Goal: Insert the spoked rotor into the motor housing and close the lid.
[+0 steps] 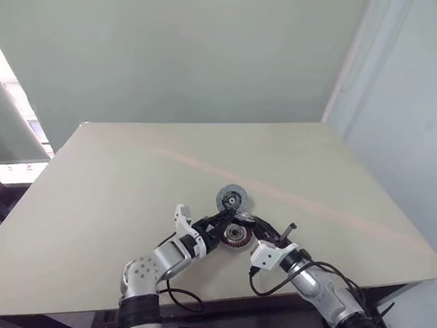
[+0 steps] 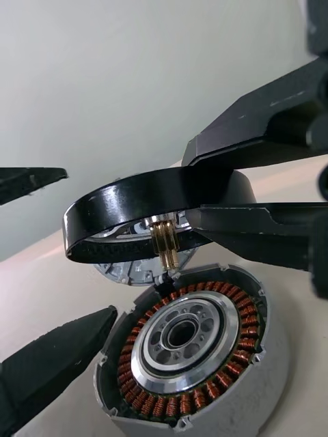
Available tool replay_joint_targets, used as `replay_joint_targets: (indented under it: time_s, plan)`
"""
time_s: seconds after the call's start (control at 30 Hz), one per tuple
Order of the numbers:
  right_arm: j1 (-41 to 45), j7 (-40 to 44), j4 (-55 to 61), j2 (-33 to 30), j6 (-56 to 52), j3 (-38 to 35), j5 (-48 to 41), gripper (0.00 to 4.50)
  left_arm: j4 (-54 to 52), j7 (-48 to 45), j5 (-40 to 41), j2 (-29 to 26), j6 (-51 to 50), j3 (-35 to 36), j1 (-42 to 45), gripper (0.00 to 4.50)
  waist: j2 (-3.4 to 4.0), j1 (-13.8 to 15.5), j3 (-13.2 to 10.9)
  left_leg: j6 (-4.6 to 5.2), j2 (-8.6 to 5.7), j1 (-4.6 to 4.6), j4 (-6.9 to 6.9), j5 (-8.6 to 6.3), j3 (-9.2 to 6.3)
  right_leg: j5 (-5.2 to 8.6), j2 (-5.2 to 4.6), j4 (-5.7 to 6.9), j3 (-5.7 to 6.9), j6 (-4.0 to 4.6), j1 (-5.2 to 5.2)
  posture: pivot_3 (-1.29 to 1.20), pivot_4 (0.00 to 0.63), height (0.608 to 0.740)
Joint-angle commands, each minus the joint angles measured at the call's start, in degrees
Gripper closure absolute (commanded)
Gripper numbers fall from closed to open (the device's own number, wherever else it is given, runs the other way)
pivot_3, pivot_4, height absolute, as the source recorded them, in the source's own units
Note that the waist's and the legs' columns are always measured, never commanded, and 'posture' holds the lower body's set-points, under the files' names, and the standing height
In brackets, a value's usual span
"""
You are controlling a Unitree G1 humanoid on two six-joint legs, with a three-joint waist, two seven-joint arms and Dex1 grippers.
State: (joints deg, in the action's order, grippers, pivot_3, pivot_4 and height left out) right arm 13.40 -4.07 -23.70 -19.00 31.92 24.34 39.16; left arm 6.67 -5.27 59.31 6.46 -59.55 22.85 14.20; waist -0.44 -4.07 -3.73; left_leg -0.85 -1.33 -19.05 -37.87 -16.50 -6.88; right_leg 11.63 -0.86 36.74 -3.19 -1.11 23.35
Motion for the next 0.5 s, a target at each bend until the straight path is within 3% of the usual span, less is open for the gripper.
replay_joint_targets:
  time_s: [0.03, 0.23, 0.5]
  plan:
    - [1.9, -1.1, 2.8, -0.3, 1.3, 0.2, 0.7, 4.16, 0.7, 1.3, 1.5, 2.2, 1.0, -0.2, 1.7, 1.21, -0.01, 0.0, 0.0, 0.0, 0.0, 0.0, 0.0, 0.0, 0.01, 0.0, 0.0, 0.0, -0.01, -0.01, 0.0, 0.0, 0.0, 0.74]
    - [2.1, -1.6, 3.3, -1.0, 1.9, 0.8, 2.3, 4.16, 3.0, 3.7, 3.2, 3.3, 1.3, 0.1, 3.1, 3.32, -0.04, 0.0, 0.0, 0.0, -0.02, -0.01, 0.0, 0.0, 0.0, -0.01, 0.0, 0.0, -0.02, -0.01, 0.0, 0.0, 0.0, 0.74]
    - [1.7, -3.4, 3.6, -1.2, 2.0, 0.7, 2.9, 4.16, 4.3, 6.4, 8.1, 3.3, 2.0, 0.0, 3.6, 3.58, -0.08, 0.0, 0.0, 0.0, -0.03, 0.0, -0.01, 0.0, 0.0, -0.01, 0.0, 0.0, -0.05, -0.01, -0.01, 0.0, 0.0, 0.74]
